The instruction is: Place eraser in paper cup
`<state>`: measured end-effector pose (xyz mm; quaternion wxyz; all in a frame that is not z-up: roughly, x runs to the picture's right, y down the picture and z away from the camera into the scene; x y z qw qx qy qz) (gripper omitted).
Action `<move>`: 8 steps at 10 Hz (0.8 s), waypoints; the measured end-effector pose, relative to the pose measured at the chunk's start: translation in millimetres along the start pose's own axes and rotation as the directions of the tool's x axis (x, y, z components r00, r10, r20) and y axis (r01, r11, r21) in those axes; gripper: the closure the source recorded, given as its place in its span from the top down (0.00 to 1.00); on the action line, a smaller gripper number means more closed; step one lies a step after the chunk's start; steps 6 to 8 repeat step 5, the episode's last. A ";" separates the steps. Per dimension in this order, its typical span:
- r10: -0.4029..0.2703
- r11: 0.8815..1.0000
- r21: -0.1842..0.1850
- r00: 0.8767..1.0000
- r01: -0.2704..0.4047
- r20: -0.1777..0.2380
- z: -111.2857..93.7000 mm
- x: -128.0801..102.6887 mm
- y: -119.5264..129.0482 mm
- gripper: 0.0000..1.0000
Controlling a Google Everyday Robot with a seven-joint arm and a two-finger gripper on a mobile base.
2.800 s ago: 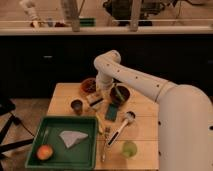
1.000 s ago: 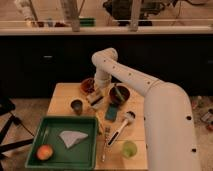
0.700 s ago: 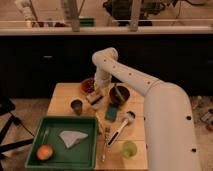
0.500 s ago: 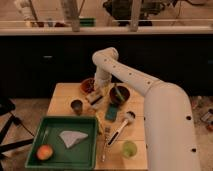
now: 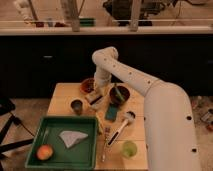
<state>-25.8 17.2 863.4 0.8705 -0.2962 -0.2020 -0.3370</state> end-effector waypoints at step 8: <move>0.012 1.000 -0.011 1.000 -0.012 -0.007 -2.1 -0.8 0.7 0.80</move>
